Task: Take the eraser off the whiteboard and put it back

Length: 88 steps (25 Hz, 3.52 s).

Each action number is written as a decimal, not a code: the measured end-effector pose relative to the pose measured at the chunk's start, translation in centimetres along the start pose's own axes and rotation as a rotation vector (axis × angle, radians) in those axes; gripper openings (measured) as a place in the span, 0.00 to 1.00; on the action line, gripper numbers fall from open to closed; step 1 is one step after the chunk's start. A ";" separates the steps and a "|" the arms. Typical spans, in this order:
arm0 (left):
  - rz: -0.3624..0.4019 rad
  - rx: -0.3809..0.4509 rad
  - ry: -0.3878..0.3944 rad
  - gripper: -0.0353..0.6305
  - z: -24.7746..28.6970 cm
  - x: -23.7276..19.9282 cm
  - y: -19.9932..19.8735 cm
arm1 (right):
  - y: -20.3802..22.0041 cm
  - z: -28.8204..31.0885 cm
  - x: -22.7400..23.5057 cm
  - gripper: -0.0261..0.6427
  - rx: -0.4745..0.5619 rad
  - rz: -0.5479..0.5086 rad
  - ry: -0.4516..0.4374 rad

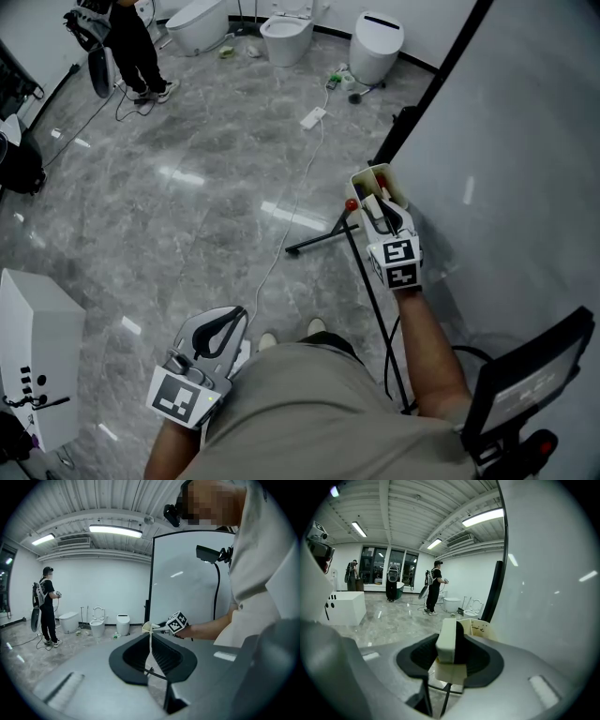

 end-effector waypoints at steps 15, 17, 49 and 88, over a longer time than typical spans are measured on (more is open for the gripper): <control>0.009 0.031 0.000 0.08 -2.1 -0.2 -0.1 | -0.3 -0.2 -0.6 0.29 -0.019 -0.038 0.023; 0.011 0.036 0.003 0.09 -2.4 -0.3 -0.1 | -0.3 -0.2 -0.6 0.30 -0.019 -0.044 0.020; 0.004 0.017 0.354 0.09 -7.6 -1.0 5.4 | -4.0 -21.7 -16.2 0.33 0.041 -0.029 0.154; 0.255 0.025 0.455 0.09 -31.0 24.2 6.8 | 11.6 -59.3 -37.8 0.33 0.125 0.157 0.110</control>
Point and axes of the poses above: the fingertips, and each gripper's own axes: z forward along the fingers, x to its right, y out of its underside, the point moved 5 cm from there along -z, backward along the fingers, and after that the axes turned 3 degrees about -y, right-handed, at the moved point
